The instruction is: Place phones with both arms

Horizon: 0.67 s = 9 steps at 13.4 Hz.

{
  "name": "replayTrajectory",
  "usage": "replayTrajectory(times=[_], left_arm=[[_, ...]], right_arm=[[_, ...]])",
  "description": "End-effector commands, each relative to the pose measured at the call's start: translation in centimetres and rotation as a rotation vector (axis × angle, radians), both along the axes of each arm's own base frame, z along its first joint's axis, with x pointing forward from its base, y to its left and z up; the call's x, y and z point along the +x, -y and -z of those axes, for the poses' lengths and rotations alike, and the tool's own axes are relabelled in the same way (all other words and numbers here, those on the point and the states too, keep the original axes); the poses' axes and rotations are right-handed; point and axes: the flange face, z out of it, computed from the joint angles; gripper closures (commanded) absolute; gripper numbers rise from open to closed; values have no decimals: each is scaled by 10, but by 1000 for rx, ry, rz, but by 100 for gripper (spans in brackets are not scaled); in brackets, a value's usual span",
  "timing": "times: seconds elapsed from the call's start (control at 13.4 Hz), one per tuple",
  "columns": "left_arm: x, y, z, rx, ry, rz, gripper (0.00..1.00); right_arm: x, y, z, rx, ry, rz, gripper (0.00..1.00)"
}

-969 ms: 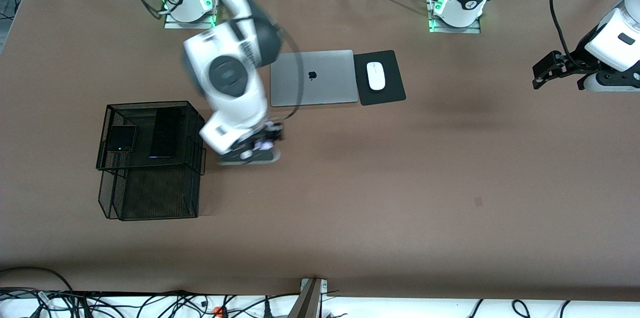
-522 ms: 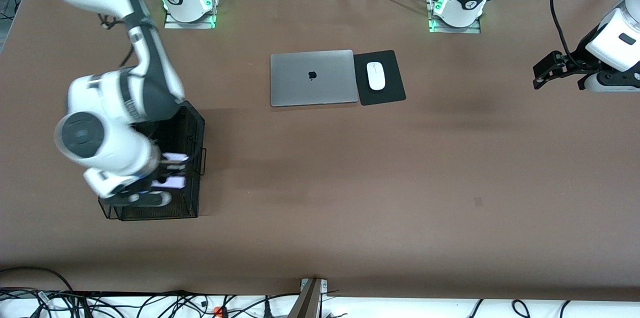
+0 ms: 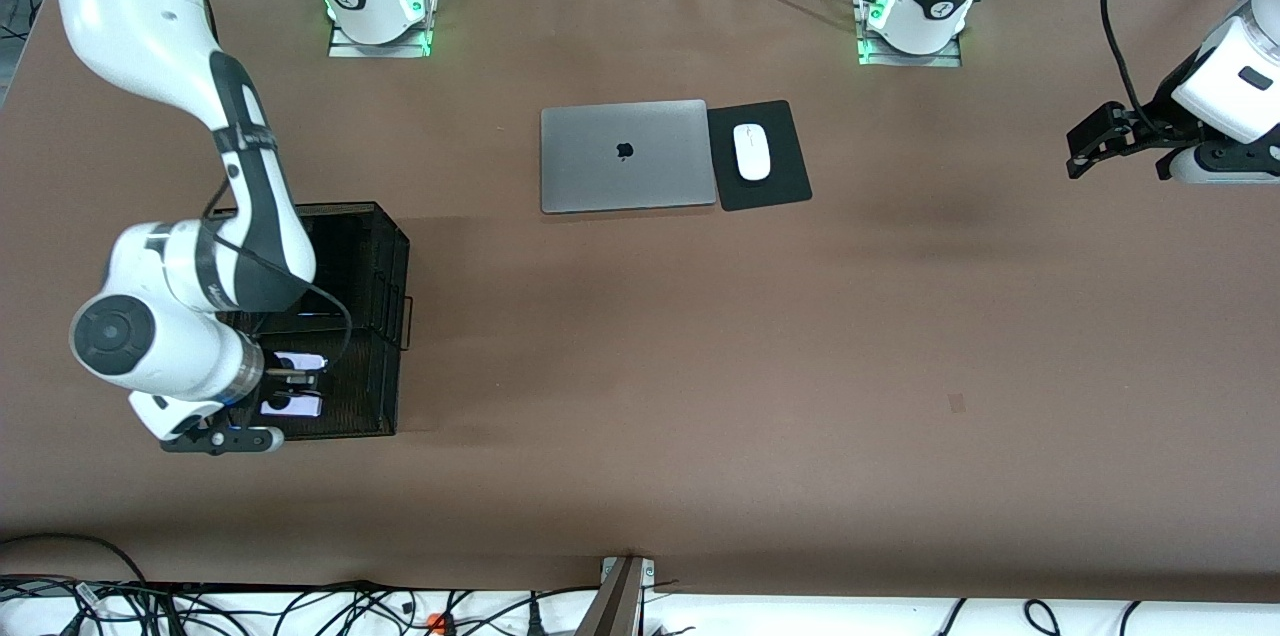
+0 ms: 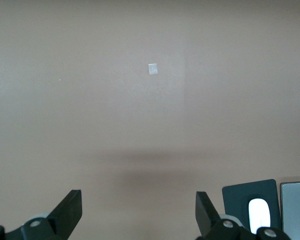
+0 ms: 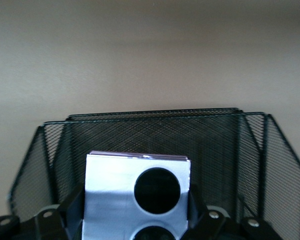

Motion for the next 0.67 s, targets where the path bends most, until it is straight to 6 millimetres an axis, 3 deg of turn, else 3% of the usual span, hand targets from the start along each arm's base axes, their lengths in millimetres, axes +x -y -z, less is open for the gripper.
replayTrajectory(times=[0.0,0.15,0.22,0.3,0.37,0.6], left_arm=[[4,-1,-5,-13,4,10,0],[6,-1,-4,-13,2,11,0],[6,-2,-5,-13,4,8,0],[6,-2,-5,-13,4,7,0],[6,-1,-5,-13,4,8,0],[6,-2,-5,-13,4,7,0]], right_arm=[[2,4,18,39,-5,4,100],[1,8,29,61,-22,17,100],[1,9,29,69,-23,21,78],[1,9,30,72,-24,23,18],[1,11,34,71,-29,24,0],[2,13,19,71,-18,20,0]])
